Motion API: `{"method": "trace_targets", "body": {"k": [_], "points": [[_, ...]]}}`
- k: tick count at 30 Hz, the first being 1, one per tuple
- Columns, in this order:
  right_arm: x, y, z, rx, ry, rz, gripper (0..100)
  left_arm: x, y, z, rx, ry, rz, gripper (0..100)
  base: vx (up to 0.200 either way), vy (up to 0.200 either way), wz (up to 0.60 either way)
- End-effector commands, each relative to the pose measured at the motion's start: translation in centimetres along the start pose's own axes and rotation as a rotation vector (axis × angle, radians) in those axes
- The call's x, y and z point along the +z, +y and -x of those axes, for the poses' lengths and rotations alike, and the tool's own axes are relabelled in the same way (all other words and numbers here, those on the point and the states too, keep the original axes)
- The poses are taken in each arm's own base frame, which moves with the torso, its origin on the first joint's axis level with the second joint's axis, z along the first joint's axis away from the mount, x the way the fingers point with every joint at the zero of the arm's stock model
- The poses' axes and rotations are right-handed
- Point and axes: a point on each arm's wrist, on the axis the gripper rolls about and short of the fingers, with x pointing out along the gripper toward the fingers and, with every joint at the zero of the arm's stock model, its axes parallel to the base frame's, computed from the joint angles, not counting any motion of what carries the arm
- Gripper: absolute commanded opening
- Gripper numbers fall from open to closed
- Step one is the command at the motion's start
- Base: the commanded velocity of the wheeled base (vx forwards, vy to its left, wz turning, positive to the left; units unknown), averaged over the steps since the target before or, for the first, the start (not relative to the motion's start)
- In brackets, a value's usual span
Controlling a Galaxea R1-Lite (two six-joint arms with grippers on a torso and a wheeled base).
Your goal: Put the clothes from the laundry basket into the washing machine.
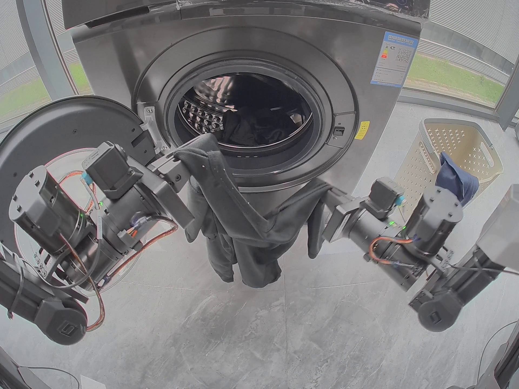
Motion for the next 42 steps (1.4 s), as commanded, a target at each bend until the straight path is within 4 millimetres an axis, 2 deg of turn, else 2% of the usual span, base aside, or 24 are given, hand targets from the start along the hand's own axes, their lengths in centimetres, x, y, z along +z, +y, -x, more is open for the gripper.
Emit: {"method": "trace_targets", "body": {"k": [1,2,7,16,18,23,29,34,42], "points": [[-5.7,0.7,-1.2,0.023,0.131,0.005,0,-1.3,0.1,-0.7,-0.006,0.034,0.011,0,0.000,0.000,0.00],[-5.7,0.7,-1.2,0.023,0.131,0.005,100,-1.3,0.1,-0.7,-0.006,0.034,0.011,0,0.000,0.000,0.00],[-9.4,0.7,-0.6,0.036,0.253,0.056,100,-0.6,0.2,-0.9,-0.002,0.002,0.005,0,0.000,0.000,0.00],[-12.1,1.4,-1.6,0.067,0.287,0.066,100,0.4,-0.4,-0.7,-0.030,-0.028,0.001,0,0.000,0.000,0.00],[-12.4,1.9,-1.9,0.085,0.280,0.064,100,0.7,-0.6,-0.6,-0.035,-0.037,0.002,0,0.000,0.000,0.00],[-12.5,2.6,-4.3,0.113,0.205,0.056,100,1.3,-1.2,-0.3,-0.059,-0.052,0.010,0,0.000,0.000,0.00],[-12.3,2.0,-6.3,0.100,0.141,0.071,100,1.5,-1.3,-0.2,-0.061,-0.054,0.011,0,0.000,0.000,0.00],[-13.0,0.5,-7.9,0.069,0.119,0.089,100,1.6,-1.3,-0.1,-0.063,-0.057,0.010,0,0.000,0.000,0.00],[-13.8,0.5,-9.5,0.076,0.097,0.089,100,1.6,-1.4,0.0,-0.081,-0.054,0.012,0,0.000,0.000,0.00]]}}
